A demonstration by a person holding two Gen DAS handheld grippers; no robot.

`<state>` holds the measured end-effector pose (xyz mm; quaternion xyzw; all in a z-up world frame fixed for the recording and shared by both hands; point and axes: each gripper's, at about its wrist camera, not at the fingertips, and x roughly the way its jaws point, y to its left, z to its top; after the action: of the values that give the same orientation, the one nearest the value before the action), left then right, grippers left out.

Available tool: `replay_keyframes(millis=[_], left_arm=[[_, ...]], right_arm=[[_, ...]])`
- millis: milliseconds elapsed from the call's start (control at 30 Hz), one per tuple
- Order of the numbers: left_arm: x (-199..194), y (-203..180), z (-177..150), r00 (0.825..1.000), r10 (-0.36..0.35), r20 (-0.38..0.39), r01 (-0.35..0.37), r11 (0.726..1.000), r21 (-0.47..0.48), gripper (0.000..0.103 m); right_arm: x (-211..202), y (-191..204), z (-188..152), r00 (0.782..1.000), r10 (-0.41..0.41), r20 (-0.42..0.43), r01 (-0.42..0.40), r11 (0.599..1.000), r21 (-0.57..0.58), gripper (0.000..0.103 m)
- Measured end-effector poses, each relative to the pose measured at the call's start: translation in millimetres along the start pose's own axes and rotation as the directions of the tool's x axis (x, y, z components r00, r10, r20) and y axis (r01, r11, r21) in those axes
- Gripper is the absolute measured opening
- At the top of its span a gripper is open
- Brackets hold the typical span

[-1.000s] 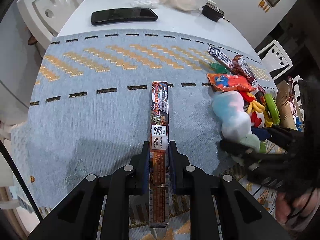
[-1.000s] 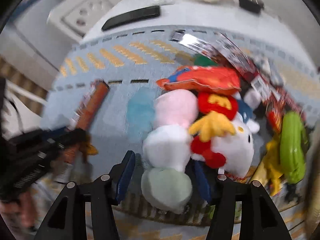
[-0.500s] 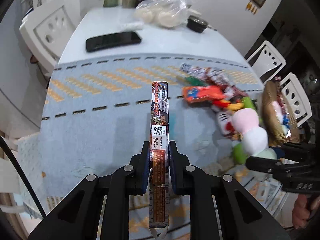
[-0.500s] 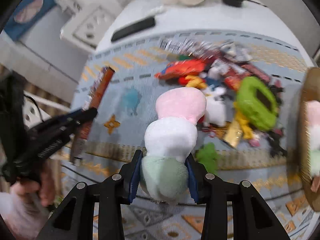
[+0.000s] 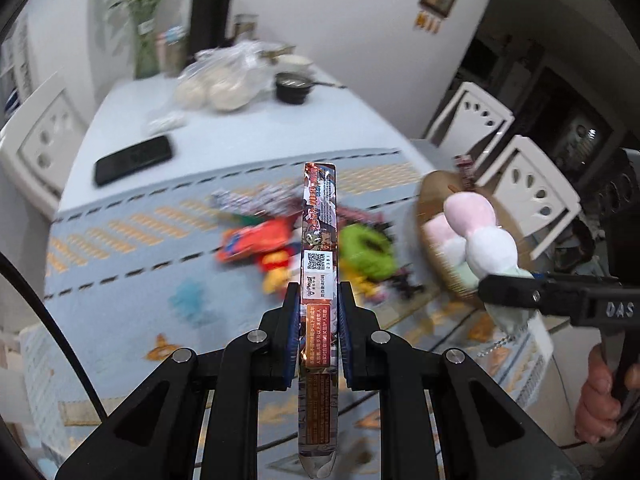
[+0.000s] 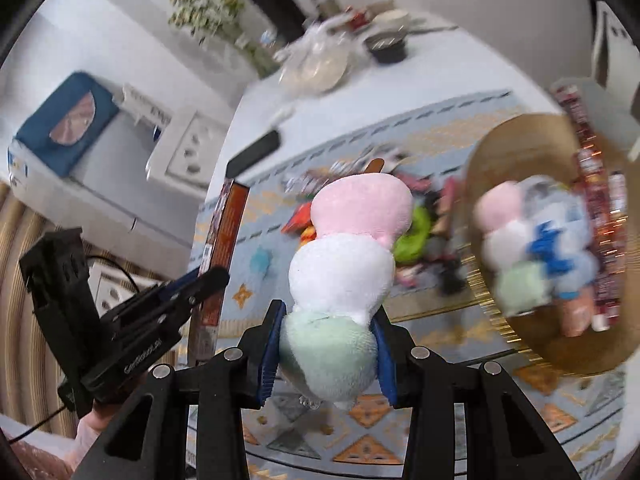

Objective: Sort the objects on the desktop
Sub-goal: 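Carry the snack bar and plush to the gold plate and release both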

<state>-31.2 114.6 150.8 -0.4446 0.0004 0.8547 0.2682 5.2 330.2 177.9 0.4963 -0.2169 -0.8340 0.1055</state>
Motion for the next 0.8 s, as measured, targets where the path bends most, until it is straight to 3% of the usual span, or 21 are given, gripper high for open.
replay_keyframes(millis=[167, 367, 467, 700, 733, 767, 800], left_arm=[[6.3, -45.8, 17.5, 0.998, -0.058, 0.032, 0.056, 0.997, 0.050, 0.014], [26.1, -105.2, 42.8, 0.985, -0.160, 0.070, 0.156, 0.985, 0.070, 0.014], [37.1, -129.1, 48.3, 0.981, -0.182, 0.065, 0.177, 0.981, 0.076, 0.014], [78.0, -169.3, 63.6, 0.976, -0.211, 0.048, 0.208, 0.976, 0.064, 0.016], [86.7, -171.7, 66.2, 0.978, -0.205, 0.036, 0.202, 0.978, 0.054, 0.019], [93.4, -171.8, 68.7, 0.980, -0.200, 0.022, 0.199, 0.979, 0.043, 0.032], [107.0, -171.6, 72.3, 0.980, -0.201, -0.011, 0.201, 0.979, 0.014, 0.033]], right_arm=[[-54.9, -43.6, 12.6, 0.994, -0.025, 0.104, 0.017, 0.997, 0.077, 0.040], [-108.6, -98.1, 19.4, 0.966, -0.163, 0.201, 0.138, 0.981, 0.133, 0.040], [-115.1, -122.0, 20.6, 0.960, -0.204, 0.193, 0.174, 0.972, 0.161, 0.041], [-108.3, -143.6, 36.1, 0.962, -0.202, 0.186, 0.181, 0.975, 0.127, 0.042], [-105.1, -146.7, 40.6, 0.962, -0.194, 0.191, 0.173, 0.977, 0.123, 0.042], [-100.4, -152.2, 44.5, 0.965, -0.181, 0.188, 0.159, 0.979, 0.128, 0.048], [-95.7, -156.5, 48.2, 0.970, -0.173, 0.171, 0.150, 0.979, 0.137, 0.057]])
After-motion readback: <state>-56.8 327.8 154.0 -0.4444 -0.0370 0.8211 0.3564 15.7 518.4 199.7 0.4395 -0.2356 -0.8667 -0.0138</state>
